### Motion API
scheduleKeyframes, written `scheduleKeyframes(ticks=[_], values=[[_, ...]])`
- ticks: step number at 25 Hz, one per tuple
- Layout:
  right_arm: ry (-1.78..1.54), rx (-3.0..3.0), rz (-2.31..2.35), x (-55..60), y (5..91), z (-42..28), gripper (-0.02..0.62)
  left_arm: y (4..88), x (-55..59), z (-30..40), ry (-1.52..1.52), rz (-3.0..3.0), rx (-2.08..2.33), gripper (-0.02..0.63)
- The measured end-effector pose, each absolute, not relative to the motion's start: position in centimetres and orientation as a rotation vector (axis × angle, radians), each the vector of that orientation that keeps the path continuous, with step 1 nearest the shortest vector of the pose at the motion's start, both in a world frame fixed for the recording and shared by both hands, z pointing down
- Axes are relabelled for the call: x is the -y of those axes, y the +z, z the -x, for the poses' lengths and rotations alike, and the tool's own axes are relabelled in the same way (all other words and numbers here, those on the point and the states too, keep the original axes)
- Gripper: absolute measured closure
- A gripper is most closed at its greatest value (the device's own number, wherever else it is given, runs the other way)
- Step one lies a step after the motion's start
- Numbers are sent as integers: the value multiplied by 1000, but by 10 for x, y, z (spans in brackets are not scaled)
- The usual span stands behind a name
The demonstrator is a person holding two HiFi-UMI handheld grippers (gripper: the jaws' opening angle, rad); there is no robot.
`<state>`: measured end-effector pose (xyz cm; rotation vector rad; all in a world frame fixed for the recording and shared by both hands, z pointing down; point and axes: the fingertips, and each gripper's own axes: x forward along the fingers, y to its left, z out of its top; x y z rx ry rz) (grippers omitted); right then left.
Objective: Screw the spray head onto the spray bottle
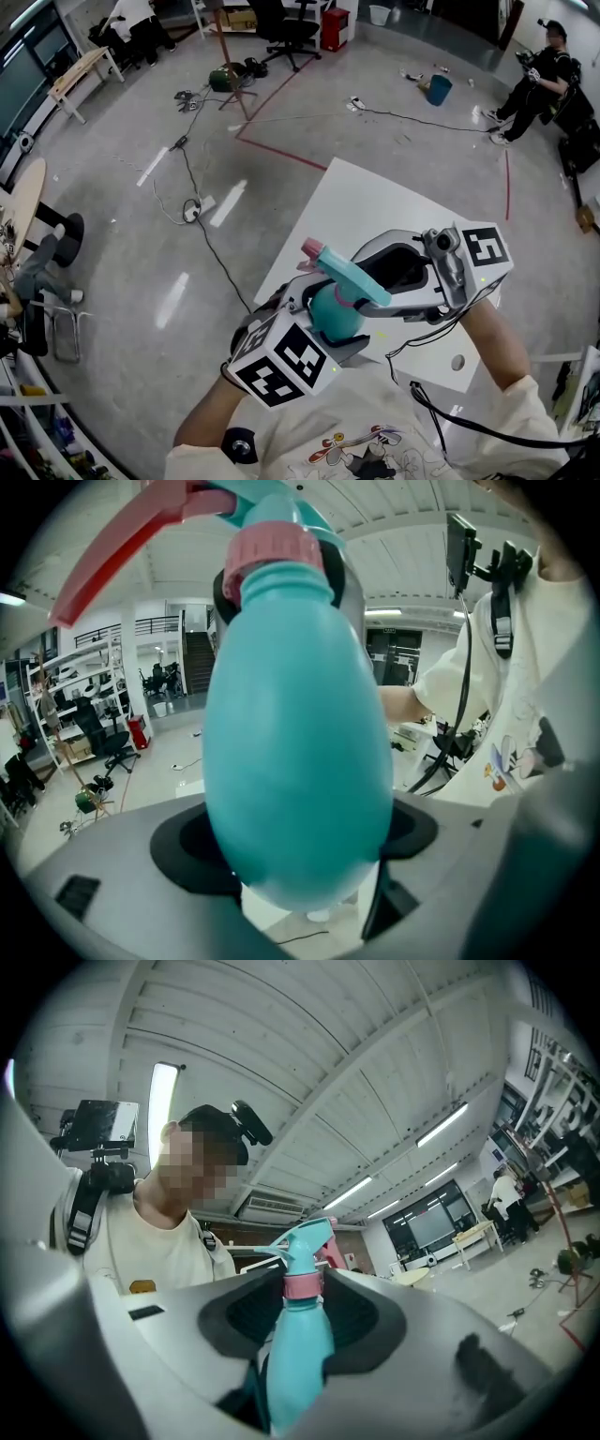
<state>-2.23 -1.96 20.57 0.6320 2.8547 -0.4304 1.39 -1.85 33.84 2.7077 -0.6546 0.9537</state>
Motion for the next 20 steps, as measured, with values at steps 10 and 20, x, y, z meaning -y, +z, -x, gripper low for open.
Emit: scheduleKeyframes(ticks=[10, 20], values=[[-347, -2918, -673, 0, 203, 19, 465, 331, 12, -14, 1033, -2728, 714, 178], [-321, -2960, -810, -22, 193, 17, 430, 324, -19, -20, 1080, -2837, 495, 178]])
